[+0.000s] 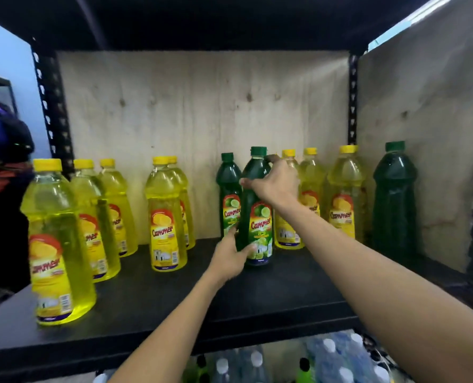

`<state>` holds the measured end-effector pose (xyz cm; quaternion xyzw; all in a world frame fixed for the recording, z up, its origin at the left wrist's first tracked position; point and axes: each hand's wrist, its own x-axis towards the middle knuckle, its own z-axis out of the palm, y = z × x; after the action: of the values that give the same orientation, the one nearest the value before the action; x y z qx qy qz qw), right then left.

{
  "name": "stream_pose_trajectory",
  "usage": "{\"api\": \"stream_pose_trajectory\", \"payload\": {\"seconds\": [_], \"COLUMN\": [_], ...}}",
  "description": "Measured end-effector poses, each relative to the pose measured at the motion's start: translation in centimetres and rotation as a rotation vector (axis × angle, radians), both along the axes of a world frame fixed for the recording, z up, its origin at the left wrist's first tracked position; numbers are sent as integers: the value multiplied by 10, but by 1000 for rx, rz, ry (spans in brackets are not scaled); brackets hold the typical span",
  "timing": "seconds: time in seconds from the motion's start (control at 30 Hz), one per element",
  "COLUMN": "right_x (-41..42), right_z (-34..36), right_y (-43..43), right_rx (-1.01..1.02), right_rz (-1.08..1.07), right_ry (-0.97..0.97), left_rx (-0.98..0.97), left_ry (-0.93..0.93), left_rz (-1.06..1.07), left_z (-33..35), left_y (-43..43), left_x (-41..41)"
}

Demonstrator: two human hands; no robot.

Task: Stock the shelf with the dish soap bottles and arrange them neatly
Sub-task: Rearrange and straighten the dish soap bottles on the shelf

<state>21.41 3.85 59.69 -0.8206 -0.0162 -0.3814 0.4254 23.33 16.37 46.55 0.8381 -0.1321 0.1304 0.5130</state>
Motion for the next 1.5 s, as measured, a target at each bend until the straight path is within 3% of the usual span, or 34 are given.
{"api": "stream_pose_trajectory", "payload": {"seconds": [0.43, 0.6, 0.67, 0.77, 0.87, 0.93, 1.03, 1.2, 1.5], "right_x": [42, 32, 18, -10, -33, -41, -44, -33, -36], "right_z": [-10, -6, -4, -3, -1, 2, 8, 19, 11], "right_y": [52, 22, -4, -63, -130, -169, -209, -235, -251], "right_rx": [-151, -218, -157, -136, -44, 42, 98, 131, -21], "right_rz": [-48, 103, 142, -58, -285, -404, -457, -303, -379], "right_ry": [36, 173, 176, -15, -123, -117, -42, 174, 217], "left_rx": [75, -45, -11, 37, 118, 136, 105, 90, 7], "left_ry": [43, 139, 53, -246, -597, -672, -606, -336, -35], "left_rz": [-20, 21, 181, 372, 338, 215, -16, -265, -288], "left_z": [-12, -2, 2, 7, 14, 22, 33, 39, 18], "left_y": [50, 40, 33, 10, -26, -54, -100, -171, -227], "left_x": [37, 23, 11, -16, -35, -41, -45, -37, -30]}}
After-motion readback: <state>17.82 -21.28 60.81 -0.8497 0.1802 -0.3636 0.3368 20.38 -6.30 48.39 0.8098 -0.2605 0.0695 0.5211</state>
